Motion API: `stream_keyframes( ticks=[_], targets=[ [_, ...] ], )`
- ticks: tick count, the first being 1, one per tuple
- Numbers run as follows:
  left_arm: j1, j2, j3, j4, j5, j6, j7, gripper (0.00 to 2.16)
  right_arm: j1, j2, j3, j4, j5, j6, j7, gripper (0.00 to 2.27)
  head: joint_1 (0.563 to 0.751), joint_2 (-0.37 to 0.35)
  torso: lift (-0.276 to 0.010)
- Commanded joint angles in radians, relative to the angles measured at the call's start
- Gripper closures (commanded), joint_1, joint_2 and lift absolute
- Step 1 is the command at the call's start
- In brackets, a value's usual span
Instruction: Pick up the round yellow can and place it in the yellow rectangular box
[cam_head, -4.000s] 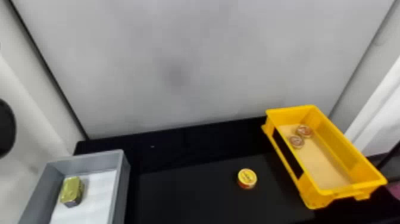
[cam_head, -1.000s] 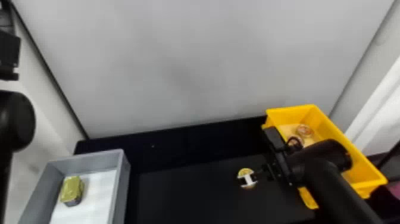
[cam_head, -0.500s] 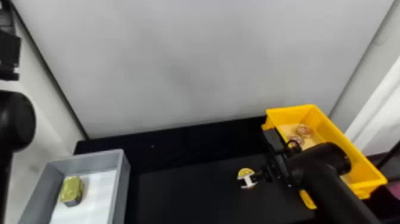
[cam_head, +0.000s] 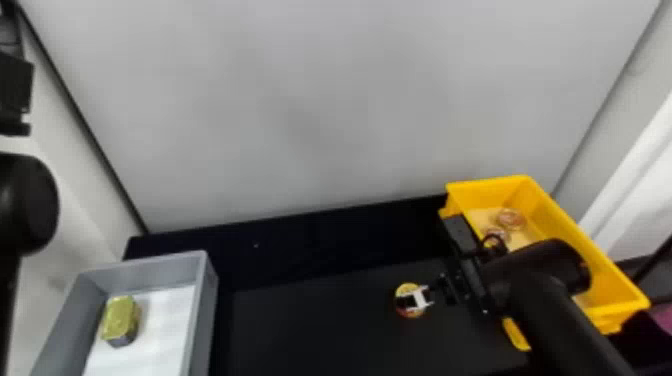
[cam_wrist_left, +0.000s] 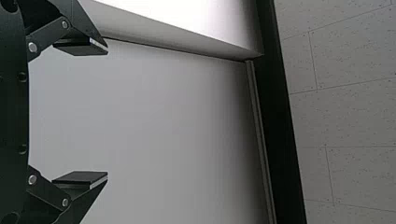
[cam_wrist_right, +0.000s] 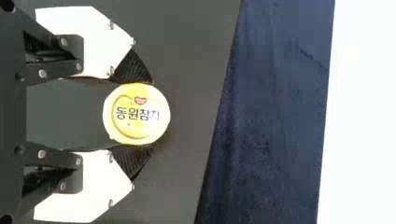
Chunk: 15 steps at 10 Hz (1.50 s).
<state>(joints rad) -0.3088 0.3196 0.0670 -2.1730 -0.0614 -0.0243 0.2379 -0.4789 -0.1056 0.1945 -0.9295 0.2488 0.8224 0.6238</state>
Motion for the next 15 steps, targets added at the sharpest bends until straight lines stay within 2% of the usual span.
stream_keyframes(
  ticks=[1, 2, 3, 5, 6, 7, 9, 12, 13, 15],
  targets=[
    [0.014, 0.001, 0.013, -0.011, 0.000, 0.009, -0.002, 0.30, 0.071, -0.014, -0.030, -0.261, 0.038, 0.215, 0.036, 0.72, 0.740, 0.018, 0.000],
    [0.025, 0.001, 0.024, -0.019, 0.000, 0.014, -0.002, 0.30, 0.108, -0.032, -0.038, -0.437, 0.064, 0.335, 0.050, 0.72, 0.740, 0.018, 0.000],
    [0.027, 0.001, 0.027, -0.024, 0.000, 0.017, -0.002, 0.30, 0.122, -0.052, -0.067, -0.595, 0.156, 0.476, 0.163, 0.72, 0.740, 0.018, 0.000],
    [0.030, 0.001, 0.027, -0.024, 0.000, 0.024, -0.003, 0.30, 0.128, -0.049, -0.129, -0.779, 0.563, 0.551, 0.495, 0.72, 0.740, 0.018, 0.000],
    [0.028, 0.004, 0.027, -0.025, 0.000, 0.029, -0.008, 0.30, 0.114, -0.057, -0.136, -0.805, 0.756, 0.551, 0.647, 0.72, 0.740, 0.018, 0.000],
    [0.030, 0.007, 0.027, -0.028, 0.000, 0.032, -0.009, 0.30, 0.097, -0.083, -0.139, -0.819, 0.833, 0.557, 0.710, 0.72, 0.740, 0.018, 0.000],
    [0.027, 0.010, 0.027, -0.028, 0.000, 0.037, -0.011, 0.30, 0.094, -0.112, -0.205, -0.812, 0.861, 0.548, 0.719, 0.72, 0.740, 0.018, 0.000],
    [0.023, 0.012, 0.024, -0.025, 0.000, 0.033, -0.012, 0.31, 0.120, -0.137, -0.322, -0.770, 0.861, 0.508, 0.670, 0.72, 0.740, 0.018, 0.000],
    [0.022, 0.012, 0.024, -0.024, 0.000, 0.032, -0.012, 0.31, 0.128, -0.135, -0.356, -0.762, 0.836, 0.496, 0.627, 0.72, 0.740, 0.018, 0.000],
    [0.019, 0.013, 0.020, -0.024, 0.000, 0.032, -0.014, 0.31, 0.132, -0.128, -0.425, -0.730, 0.704, 0.450, 0.454, 0.72, 0.740, 0.018, 0.000]
  ],
)
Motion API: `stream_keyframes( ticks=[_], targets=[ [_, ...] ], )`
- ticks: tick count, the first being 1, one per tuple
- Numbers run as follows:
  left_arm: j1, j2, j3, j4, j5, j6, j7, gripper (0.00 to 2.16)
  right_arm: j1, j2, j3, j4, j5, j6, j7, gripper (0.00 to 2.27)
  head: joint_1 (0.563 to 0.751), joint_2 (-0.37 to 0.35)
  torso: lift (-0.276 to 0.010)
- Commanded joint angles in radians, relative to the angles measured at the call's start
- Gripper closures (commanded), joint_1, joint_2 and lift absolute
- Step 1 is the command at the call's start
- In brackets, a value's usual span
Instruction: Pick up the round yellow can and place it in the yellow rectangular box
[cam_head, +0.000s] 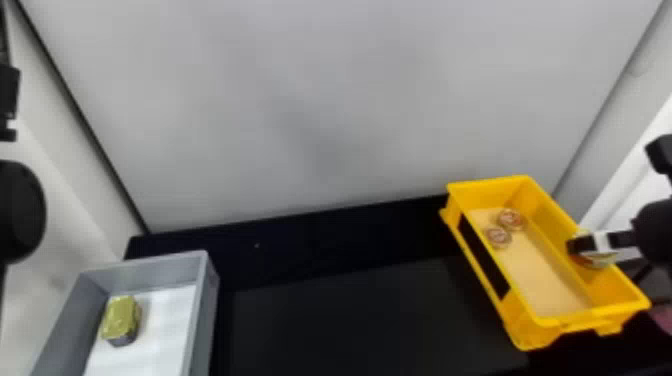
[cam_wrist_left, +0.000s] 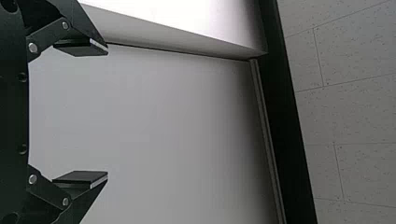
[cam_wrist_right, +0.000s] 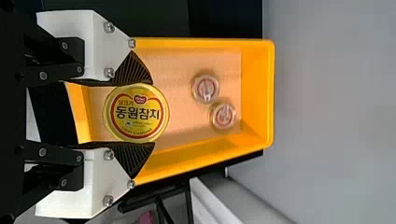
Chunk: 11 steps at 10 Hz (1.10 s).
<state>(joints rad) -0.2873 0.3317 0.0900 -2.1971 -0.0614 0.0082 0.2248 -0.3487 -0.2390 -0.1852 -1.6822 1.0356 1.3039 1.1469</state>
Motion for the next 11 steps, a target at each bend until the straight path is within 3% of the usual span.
stream_keyframes(
  ticks=[1, 5, 8, 11],
  targets=[
    [-0.006, 0.001, -0.004, 0.000, 0.000, -0.001, -0.001, 0.31, -0.006, 0.003, -0.062, 0.053, -0.126, -0.049, -0.128, 0.72, 0.740, 0.018, 0.000],
    [-0.013, 0.003, -0.007, 0.002, -0.002, -0.002, -0.005, 0.31, -0.039, 0.000, -0.152, 0.253, -0.606, -0.197, -0.542, 0.72, 0.740, 0.018, 0.000],
    [-0.016, 0.003, -0.007, 0.002, -0.002, -0.004, -0.007, 0.31, -0.033, -0.043, -0.172, 0.383, -0.839, -0.274, -0.690, 0.72, 0.740, 0.018, 0.000],
    [-0.024, 0.001, -0.012, 0.002, -0.002, -0.007, -0.008, 0.31, -0.030, -0.077, -0.166, 0.503, -0.994, -0.383, -0.751, 0.72, 0.740, 0.018, 0.000]
  ],
)
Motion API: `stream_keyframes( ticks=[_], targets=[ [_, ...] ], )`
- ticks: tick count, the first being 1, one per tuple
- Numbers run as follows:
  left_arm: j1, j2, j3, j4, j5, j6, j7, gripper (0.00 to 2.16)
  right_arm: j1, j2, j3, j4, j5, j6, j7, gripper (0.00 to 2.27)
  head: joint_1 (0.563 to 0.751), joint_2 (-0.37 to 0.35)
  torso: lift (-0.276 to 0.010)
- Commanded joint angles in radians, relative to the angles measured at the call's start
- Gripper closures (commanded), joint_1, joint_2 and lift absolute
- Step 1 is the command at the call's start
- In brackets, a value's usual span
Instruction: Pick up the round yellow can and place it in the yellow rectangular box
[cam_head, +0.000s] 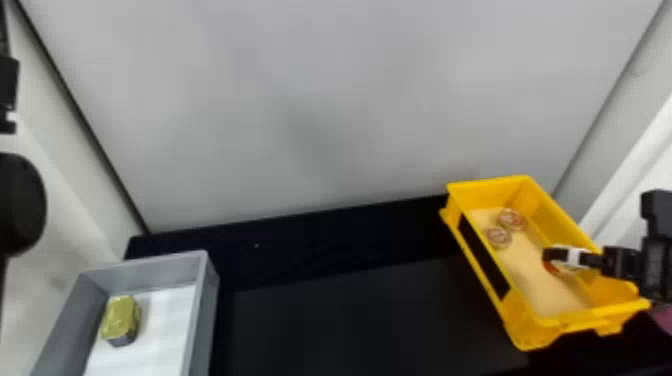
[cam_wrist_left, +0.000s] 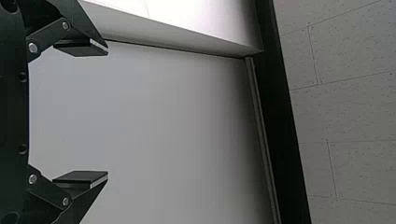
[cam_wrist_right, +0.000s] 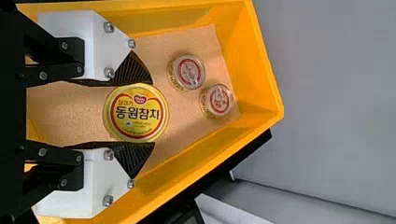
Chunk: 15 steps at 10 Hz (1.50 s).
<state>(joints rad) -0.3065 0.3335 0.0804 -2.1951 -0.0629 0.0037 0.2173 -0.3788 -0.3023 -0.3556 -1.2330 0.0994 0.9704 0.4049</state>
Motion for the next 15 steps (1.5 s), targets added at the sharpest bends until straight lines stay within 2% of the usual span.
stream_keyframes(
  ticks=[1, 7, 12, 13, 15],
  targets=[
    [-0.006, -0.002, -0.005, 0.000, 0.000, -0.004, -0.001, 0.31, -0.002, -0.015, 0.009, 0.083, -0.073, -0.082, -0.012, 0.72, 0.740, 0.018, 0.000],
    [-0.009, -0.010, -0.010, 0.006, 0.000, -0.014, -0.004, 0.31, -0.009, -0.015, 0.021, 0.253, -0.106, -0.180, -0.014, 0.72, 0.740, 0.018, 0.000],
    [-0.013, -0.013, -0.010, 0.009, -0.003, -0.019, -0.009, 0.31, -0.026, -0.015, 0.037, 0.305, -0.129, -0.223, -0.029, 0.70, 0.740, 0.018, 0.000],
    [-0.013, -0.014, -0.010, 0.009, -0.003, -0.021, -0.009, 0.31, -0.026, -0.015, 0.037, 0.305, -0.139, -0.220, -0.044, 0.53, 0.740, 0.018, 0.000],
    [-0.013, -0.014, -0.008, 0.009, -0.003, -0.021, -0.009, 0.31, -0.028, -0.017, 0.049, 0.290, -0.159, -0.209, -0.075, 0.00, 0.740, 0.018, 0.000]
  ],
)
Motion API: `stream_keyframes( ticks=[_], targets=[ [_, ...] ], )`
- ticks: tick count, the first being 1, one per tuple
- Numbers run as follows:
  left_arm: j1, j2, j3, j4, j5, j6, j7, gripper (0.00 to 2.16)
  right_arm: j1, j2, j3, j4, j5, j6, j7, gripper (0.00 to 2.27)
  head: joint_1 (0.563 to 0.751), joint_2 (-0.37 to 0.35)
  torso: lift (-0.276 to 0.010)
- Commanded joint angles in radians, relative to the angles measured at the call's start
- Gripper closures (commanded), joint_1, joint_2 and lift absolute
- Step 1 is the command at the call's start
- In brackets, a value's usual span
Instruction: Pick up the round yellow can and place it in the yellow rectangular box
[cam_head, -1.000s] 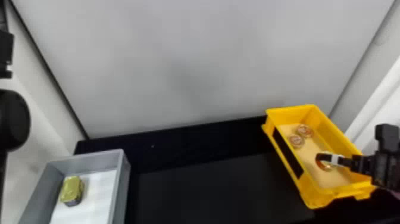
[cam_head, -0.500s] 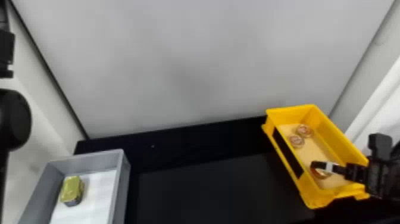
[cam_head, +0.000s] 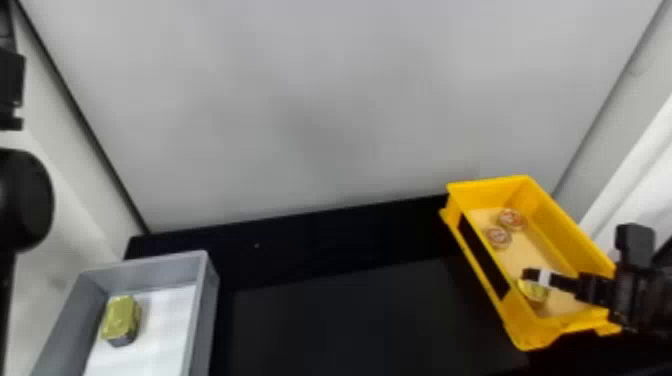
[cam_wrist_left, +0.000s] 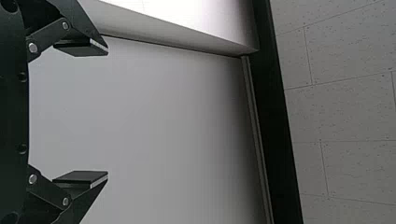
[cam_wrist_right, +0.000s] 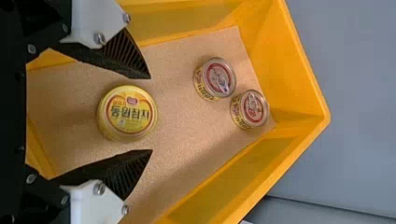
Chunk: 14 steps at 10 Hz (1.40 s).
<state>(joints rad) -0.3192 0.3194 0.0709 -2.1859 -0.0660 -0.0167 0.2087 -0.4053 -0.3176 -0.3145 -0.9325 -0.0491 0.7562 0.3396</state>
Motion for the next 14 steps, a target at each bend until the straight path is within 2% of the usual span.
stream_keyframes(
  ticks=[1, 3, 4, 5, 7, 8, 9, 10, 12, 14],
  targets=[
    [0.000, -0.002, 0.004, 0.000, 0.000, 0.000, 0.000, 0.31, -0.001, -0.001, 0.009, -0.023, -0.012, -0.001, -0.010, 0.00, 0.740, 0.018, 0.000],
    [0.005, -0.003, 0.010, 0.000, -0.002, 0.000, -0.001, 0.31, 0.002, -0.001, 0.028, -0.106, -0.037, -0.020, -0.007, 0.00, 0.740, 0.018, 0.000],
    [0.006, -0.003, 0.015, -0.002, 0.000, 0.000, -0.001, 0.31, 0.008, 0.002, 0.046, -0.206, -0.061, -0.024, -0.014, 0.00, 0.740, 0.018, 0.000],
    [0.009, -0.003, 0.021, -0.006, -0.002, 0.000, -0.009, 0.31, 0.033, 0.005, 0.071, -0.410, -0.075, -0.007, -0.065, 0.00, 0.740, 0.018, 0.000],
    [0.017, -0.005, 0.032, -0.006, -0.003, -0.008, -0.011, 0.31, 0.105, 0.000, 0.052, -0.807, -0.075, 0.003, -0.212, 0.01, 0.740, 0.018, 0.000],
    [0.031, -0.008, 0.040, -0.006, -0.003, -0.009, -0.008, 0.32, 0.140, 0.006, 0.051, -0.994, -0.075, -0.016, -0.343, 0.04, 0.740, 0.018, 0.000],
    [0.045, -0.016, 0.047, -0.006, -0.003, -0.014, -0.008, 0.32, 0.166, 0.005, 0.058, -1.121, -0.075, -0.052, -0.436, 0.04, 0.740, 0.018, 0.000],
    [0.055, -0.020, 0.053, -0.006, -0.003, -0.015, -0.006, 0.32, 0.192, 0.005, 0.077, -1.207, -0.075, -0.104, -0.536, 0.04, 0.740, 0.018, 0.000],
    [0.072, -0.025, 0.060, -0.005, -0.003, -0.019, -0.003, 0.32, 0.201, 0.005, 0.118, -1.319, -0.054, -0.231, -0.626, 0.05, 0.740, 0.018, 0.000],
    [0.086, -0.031, 0.063, -0.003, -0.003, -0.020, -0.001, 0.32, 0.184, 0.015, 0.195, -1.395, 0.138, -0.354, -0.651, 0.06, 0.740, 0.018, 0.000]
  ],
)
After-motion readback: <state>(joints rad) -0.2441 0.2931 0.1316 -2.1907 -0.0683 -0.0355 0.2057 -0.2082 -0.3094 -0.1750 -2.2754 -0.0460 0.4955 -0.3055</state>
